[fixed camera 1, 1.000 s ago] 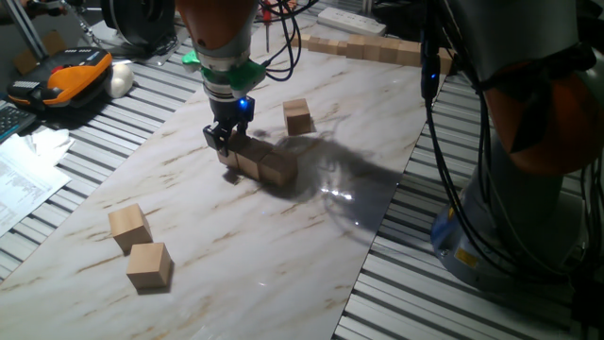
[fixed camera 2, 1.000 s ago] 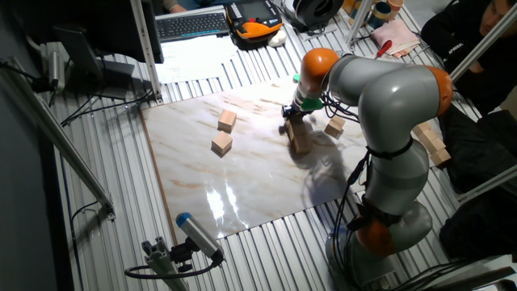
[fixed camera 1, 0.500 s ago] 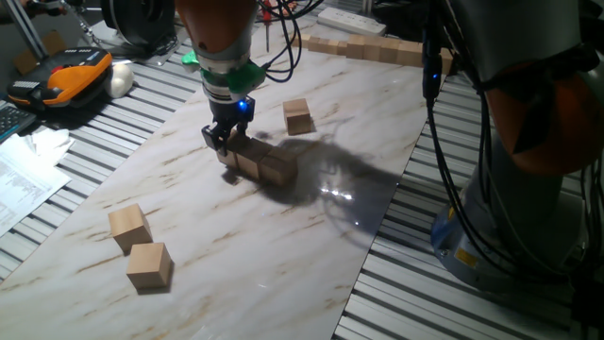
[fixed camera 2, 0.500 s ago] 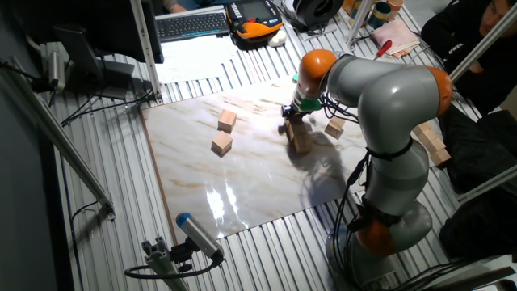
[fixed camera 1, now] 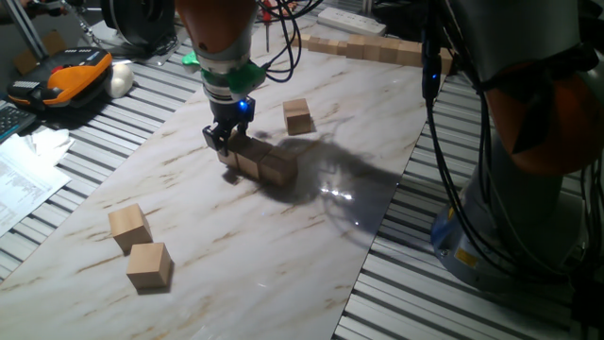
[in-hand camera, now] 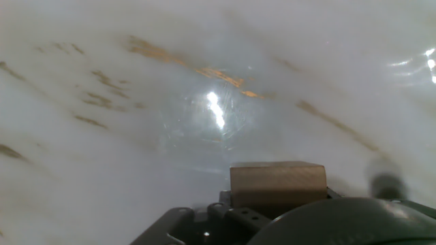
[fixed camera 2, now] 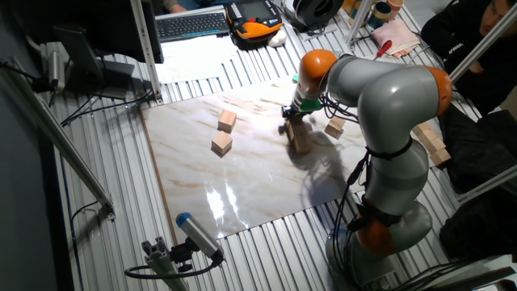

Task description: Stack the blocks into a pyramid shape

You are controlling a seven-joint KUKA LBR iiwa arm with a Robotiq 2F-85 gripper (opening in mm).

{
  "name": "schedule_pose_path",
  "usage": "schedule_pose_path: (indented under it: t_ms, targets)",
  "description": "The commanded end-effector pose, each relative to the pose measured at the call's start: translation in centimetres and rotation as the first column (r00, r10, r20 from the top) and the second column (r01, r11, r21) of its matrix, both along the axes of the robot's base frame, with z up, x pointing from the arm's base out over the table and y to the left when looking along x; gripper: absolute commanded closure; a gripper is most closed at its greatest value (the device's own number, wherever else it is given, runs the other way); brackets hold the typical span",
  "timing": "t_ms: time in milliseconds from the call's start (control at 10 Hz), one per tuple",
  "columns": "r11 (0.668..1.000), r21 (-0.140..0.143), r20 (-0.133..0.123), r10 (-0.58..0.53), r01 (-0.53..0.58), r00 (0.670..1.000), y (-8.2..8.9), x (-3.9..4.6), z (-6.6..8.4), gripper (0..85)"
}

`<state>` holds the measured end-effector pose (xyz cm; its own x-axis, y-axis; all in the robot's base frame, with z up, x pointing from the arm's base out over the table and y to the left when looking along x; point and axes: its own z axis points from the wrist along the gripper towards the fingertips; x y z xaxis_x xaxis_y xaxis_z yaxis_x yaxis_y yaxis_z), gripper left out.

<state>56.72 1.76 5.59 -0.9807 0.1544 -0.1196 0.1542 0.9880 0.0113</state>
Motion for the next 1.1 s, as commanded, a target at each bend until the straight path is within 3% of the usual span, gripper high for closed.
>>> schedule_pose_path:
  t_ms: [0,100,200,400,500,800,1000]
  targets:
    - [1.000,0.000,0.000,0.000,0.000,1.000,0.0,0.00,0.0,34.0]
    - [1.000,-0.002,-0.006,-0.005,0.005,1.000,0.0,-0.01,0.0,34.0]
    - [0.999,0.027,-0.064,-0.028,0.030,0.998,0.0,-0.02,0.0,34.0]
    - [0.999,0.021,-0.065,-0.030,0.032,0.997,0.0,-0.03,0.1,34.0]
    - [0.999,0.019,-0.065,-0.034,0.035,0.997,0.0,-0.05,0.0,17.0]
    - [0.999,0.014,-0.063,-0.048,0.049,0.997,0.0,-0.05,0.1,17.0]
    - [0.998,0.016,-0.064,-0.052,0.053,0.997,-0.1,0.17,1.2,17.0]
